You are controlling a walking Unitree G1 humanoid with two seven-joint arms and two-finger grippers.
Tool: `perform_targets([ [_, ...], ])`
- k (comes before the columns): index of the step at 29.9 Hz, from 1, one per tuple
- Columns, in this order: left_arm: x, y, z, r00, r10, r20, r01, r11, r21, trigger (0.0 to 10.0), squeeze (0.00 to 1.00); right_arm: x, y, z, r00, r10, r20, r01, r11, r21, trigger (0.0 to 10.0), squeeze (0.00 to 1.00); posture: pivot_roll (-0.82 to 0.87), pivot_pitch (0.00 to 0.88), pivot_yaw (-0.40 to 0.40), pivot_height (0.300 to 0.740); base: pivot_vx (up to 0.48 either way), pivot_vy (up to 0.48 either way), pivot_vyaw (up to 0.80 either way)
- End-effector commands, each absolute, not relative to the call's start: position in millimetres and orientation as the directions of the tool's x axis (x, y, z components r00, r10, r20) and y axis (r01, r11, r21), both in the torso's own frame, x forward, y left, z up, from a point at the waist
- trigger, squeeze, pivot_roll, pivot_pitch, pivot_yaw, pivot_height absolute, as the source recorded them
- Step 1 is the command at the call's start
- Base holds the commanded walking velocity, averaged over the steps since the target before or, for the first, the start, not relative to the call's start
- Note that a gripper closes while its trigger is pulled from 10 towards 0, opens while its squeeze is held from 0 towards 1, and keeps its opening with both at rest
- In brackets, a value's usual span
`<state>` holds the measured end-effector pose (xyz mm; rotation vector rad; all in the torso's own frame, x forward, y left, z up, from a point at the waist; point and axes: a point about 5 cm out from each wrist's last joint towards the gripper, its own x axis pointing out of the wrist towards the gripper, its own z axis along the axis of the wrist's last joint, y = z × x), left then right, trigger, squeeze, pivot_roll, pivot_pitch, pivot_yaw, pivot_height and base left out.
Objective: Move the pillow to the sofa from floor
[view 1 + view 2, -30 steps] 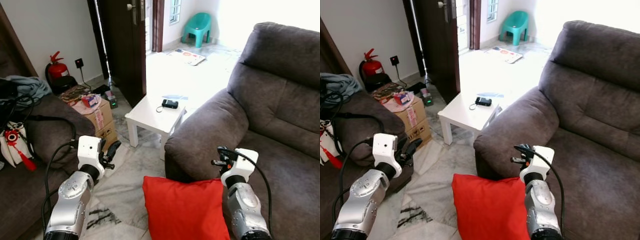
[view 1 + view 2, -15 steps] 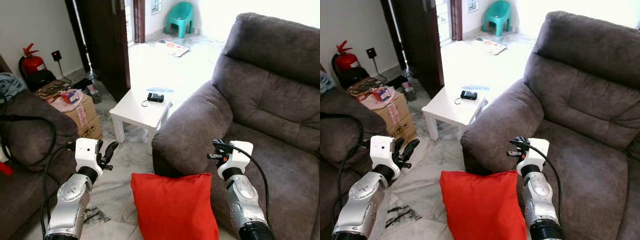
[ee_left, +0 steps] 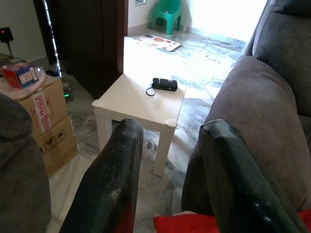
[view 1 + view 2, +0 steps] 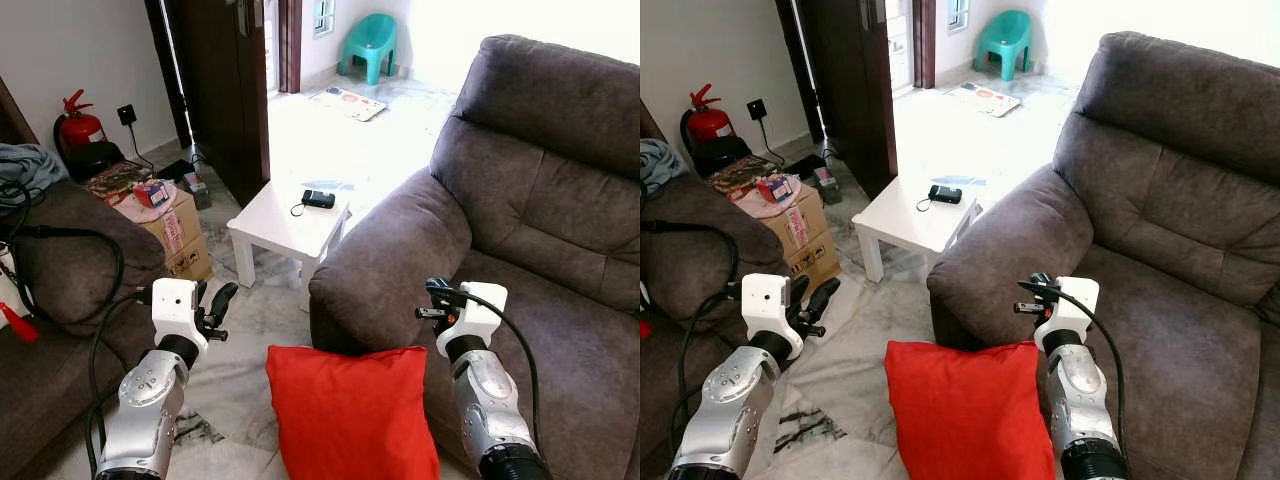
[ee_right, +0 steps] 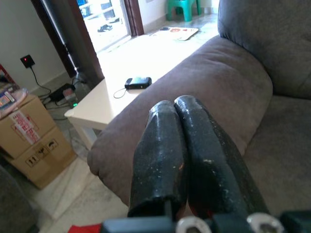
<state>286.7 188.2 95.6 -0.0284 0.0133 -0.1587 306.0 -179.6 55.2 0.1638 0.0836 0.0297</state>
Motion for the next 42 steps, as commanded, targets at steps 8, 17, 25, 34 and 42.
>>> perform_targets([
  [8,284.4,189.2,94.0,0.991,-0.133,-0.002,0.133,0.990,-0.049,10.0,0.00,306.2,-183.7,54.7,0.996,0.032,-0.088,-0.018,0.987,0.158,10.0,0.00,0.12,0.000,-0.088,0.740,-0.322,0.000,0.00],
  [17,284.0,189.3,92.1,0.993,-0.118,-0.009,0.118,0.992,-0.035,10.0,0.00,306.0,-182.9,54.5,0.995,0.040,-0.094,-0.026,0.988,0.149,10.0,0.00,0.12,0.000,-0.097,0.740,-0.128,0.000,0.00],
  [25,281.5,193.1,92.2,0.995,-0.097,0.000,0.097,0.995,-0.033,10.0,0.00,306.4,-180.8,54.4,0.994,0.049,-0.097,-0.034,0.988,0.151,10.0,0.00,0.12,0.000,-0.102,0.740,0.000,0.000,0.00],
  [34,282.1,193.4,92.0,0.995,-0.098,-0.006,0.097,0.995,-0.038,10.0,0.00,307.8,-177.3,56.0,0.994,0.057,-0.088,-0.043,0.987,0.157,10.0,0.00,0.12,0.000,-0.103,0.740,0.000,0.000,0.00],
  [42,282.3,192.5,91.0,0.995,-0.097,-0.010,0.097,0.994,-0.042,10.0,0.00,308.2,-174.2,54.4,0.991,0.077,-0.108,-0.059,0.985,0.162,10.0,0.00,0.12,0.000,-0.105,0.740,0.000,0.000,-0.29],
])
